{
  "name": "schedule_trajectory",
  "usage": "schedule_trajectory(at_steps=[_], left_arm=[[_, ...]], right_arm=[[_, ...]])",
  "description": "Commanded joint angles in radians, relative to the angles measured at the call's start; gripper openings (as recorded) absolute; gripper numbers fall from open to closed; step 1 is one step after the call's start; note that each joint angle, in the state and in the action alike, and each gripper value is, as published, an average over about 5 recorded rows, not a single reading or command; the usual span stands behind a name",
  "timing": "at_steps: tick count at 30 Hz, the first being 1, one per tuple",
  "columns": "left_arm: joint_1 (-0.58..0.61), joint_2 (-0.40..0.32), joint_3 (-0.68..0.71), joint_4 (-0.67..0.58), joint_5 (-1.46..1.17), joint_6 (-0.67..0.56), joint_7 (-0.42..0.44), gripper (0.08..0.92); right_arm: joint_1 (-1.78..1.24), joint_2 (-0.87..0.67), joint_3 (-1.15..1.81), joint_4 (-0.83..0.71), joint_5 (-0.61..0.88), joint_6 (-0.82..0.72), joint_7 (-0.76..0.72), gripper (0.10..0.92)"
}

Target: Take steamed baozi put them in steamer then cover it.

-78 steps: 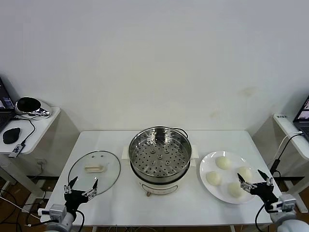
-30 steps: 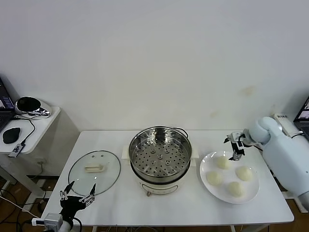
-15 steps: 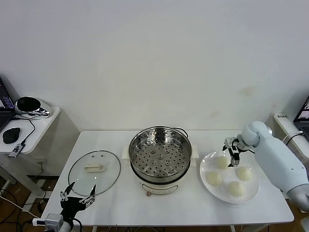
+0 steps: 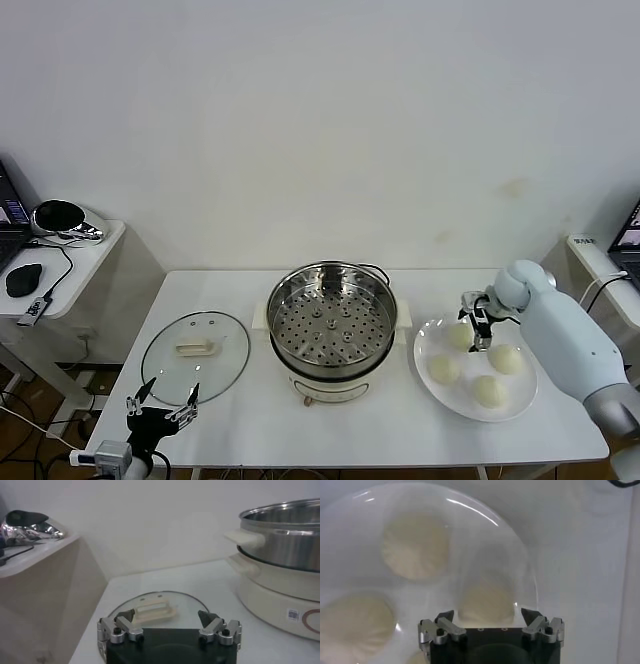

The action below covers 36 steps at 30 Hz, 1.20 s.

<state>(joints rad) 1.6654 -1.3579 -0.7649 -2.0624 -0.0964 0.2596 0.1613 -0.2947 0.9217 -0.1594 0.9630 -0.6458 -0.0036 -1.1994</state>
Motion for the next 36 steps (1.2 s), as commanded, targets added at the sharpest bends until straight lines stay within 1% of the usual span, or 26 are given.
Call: schedule_trajectory(at_steps=[1, 7, 10, 14, 19, 22, 26, 31, 34, 36], left_arm=[[-0.006, 0.0, 0.004, 0.006, 0.0, 0.001, 0.001, 0.823], [-0.013, -0.001, 0.009, 0.013, 0.001, 0.001, 0.001, 0.823], [-0.013, -0.001, 0.01, 0.015, 0.001, 0.001, 0.001, 0.823], [-0.012, 0.0, 0.012, 0.015, 0.002, 0.001, 0.0, 0.823], [-0.012, 0.001, 0.017, 0.012, 0.002, 0.002, -0.003, 0.823], [-0.014, 0.001, 0.02, 0.012, -0.001, 0.002, -0.013, 0.823], [-0.019, 0.002, 0.016, 0.013, -0.008, 0.004, -0.038, 0.823], [-0.011, -0.001, 0.006, -0.006, -0.007, 0.014, -0.038, 0.823], [-0.012, -0.013, -0.003, -0.023, -0.004, 0.022, -0.038, 0.823], [-0.011, -0.02, -0.008, -0.031, -0.003, 0.022, -0.04, 0.823]], right_arm=[[0.0, 0.006, 0.001, -0.012, -0.006, 0.001, 0.009, 0.787], [-0.003, 0.001, -0.003, -0.002, 0.02, -0.021, 0.014, 0.63], [-0.004, 0.002, -0.002, 0.003, 0.03, -0.029, 0.015, 0.591], [-0.005, -0.01, 0.0, 0.024, 0.05, -0.039, 0.014, 0.578], [0.031, -0.064, -0.022, 0.106, 0.104, -0.057, -0.004, 0.578], [0.106, -0.102, -0.085, 0.155, 0.165, -0.074, -0.022, 0.581], [0.293, -0.12, -0.226, 0.186, 0.301, -0.108, -0.053, 0.585], [0.554, -0.051, -0.411, 0.148, 0.444, -0.131, -0.093, 0.585], [0.663, 0.032, -0.511, 0.074, 0.49, -0.094, -0.107, 0.585], [0.71, 0.097, -0.548, 0.018, 0.513, -0.027, -0.125, 0.585]])
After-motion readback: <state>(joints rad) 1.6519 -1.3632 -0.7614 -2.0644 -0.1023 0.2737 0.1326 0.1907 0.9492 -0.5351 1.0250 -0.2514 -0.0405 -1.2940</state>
